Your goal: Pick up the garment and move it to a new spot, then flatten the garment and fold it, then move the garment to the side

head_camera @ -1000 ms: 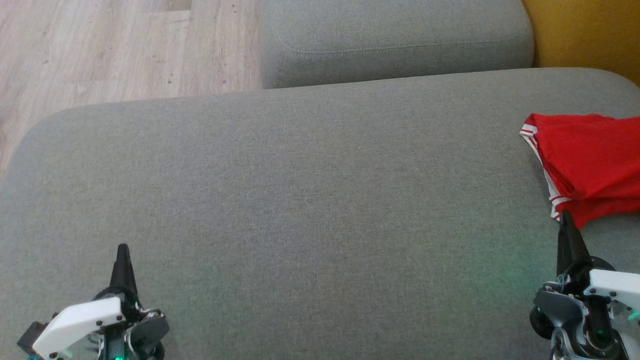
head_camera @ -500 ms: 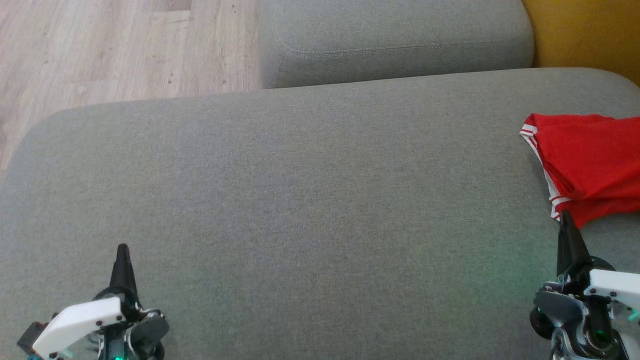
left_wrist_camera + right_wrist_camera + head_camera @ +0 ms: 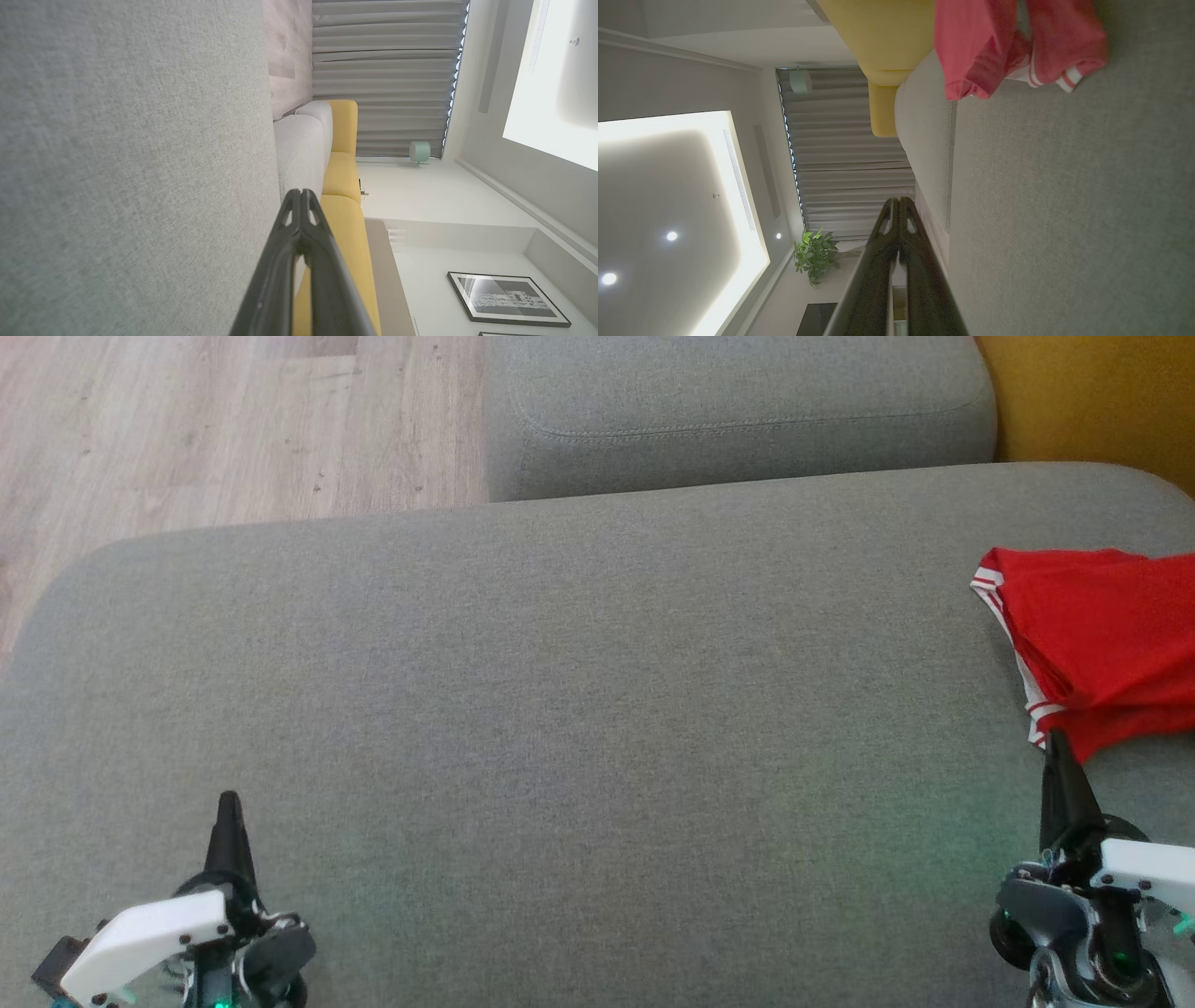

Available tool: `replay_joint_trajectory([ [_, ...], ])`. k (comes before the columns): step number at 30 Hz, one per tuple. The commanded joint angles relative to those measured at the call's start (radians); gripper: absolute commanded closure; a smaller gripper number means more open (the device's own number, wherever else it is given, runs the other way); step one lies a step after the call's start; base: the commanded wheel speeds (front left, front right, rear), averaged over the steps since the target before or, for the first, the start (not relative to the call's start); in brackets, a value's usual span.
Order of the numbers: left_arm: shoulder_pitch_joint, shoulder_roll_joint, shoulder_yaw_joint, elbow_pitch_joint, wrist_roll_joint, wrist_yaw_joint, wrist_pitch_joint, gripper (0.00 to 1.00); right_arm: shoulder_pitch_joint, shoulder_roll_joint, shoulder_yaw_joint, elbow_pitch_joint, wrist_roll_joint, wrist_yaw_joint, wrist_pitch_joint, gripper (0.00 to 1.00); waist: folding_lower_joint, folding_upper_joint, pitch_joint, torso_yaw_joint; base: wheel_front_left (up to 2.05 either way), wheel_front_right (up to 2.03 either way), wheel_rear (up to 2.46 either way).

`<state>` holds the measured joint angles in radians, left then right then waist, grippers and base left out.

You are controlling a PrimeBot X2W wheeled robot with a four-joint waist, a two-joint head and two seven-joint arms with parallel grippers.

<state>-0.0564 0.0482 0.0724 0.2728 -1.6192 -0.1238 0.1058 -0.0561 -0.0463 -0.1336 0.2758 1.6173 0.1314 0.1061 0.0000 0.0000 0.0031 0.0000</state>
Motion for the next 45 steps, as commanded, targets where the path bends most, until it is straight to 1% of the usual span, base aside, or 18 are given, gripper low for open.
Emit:
replay_joint_trajectory([
  [1,-0.051,0.004,0.040,-0.028,0.009,-0.007,0.006,1.00,-0.052,-0.005,0.021,-0.031,-0.008,-0.001,0.006,1.00,0.0000,0.0000,0.000,0.000,0.00,0.00,0.00],
  [45,-0.052,0.003,0.041,-0.028,0.011,-0.007,0.007,1.00,-0.052,-0.005,0.020,-0.031,-0.009,-0.001,0.007,1.00,0.0000,0.0000,0.000,0.000,0.00,0.00,0.00],
])
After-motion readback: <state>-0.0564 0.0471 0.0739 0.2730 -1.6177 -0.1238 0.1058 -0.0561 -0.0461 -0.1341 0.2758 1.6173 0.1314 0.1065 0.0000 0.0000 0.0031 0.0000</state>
